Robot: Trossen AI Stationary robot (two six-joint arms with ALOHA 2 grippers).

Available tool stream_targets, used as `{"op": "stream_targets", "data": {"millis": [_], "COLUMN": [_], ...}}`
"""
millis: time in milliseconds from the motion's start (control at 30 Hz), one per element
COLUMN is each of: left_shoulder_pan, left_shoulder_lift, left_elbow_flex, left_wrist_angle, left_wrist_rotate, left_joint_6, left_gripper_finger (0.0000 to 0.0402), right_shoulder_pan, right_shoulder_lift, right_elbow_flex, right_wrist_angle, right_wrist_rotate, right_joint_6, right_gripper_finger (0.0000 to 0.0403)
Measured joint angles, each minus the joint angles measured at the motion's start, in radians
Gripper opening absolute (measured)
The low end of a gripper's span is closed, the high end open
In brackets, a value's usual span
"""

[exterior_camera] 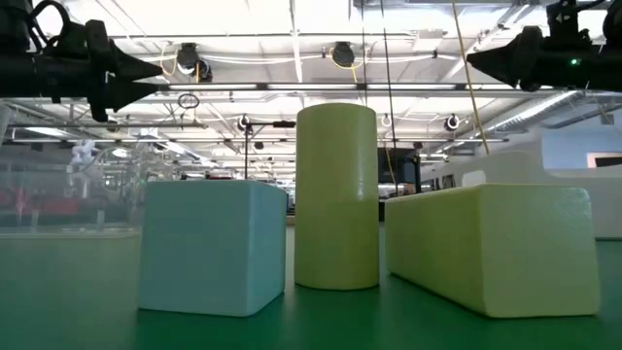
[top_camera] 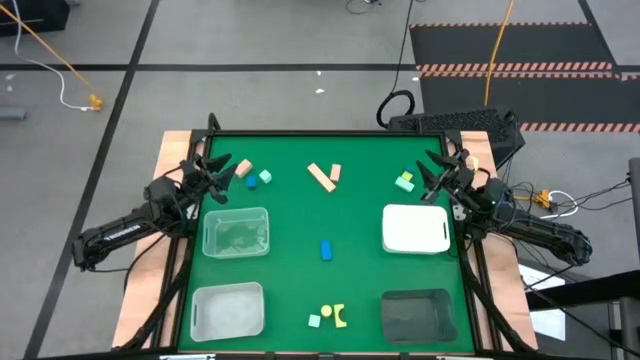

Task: Sort & place blocks by color
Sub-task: Put the top right blue block into the white bin

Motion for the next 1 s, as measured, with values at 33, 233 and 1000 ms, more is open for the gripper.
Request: {"op": "stream_targets", "data": {"millis": [33,233,1000], "left_shoulder_pan": [0.000,0.000,0.000], "left_shoulder_lift": [0.000,0.000,0.000], "left_elbow_flex": [0.000,0.000,0.000], "left_wrist_angle": [0.000,0.000,0.000], "left_wrist_rotate": [0.000,0.000,0.000], "left_joint_6": [0.000,0.000,0.000], "left_gripper_finger": [0.0225,0.0225,0.0225], "right_shoulder_pan": [0.000,0.000,0.000], "right_shoulder_lift": [0.000,0.000,0.002], "right_elbow_flex": [0.000,0.000,0.000], "right_wrist_angle": [-0.001,0.000,0.143], "right_wrist_rotate": [0.000,0.000,0.163], "right_joint_6": [0.065,0.512,0.952], "right_gripper_finger": [0.0180,0.0180,0.0180]}}
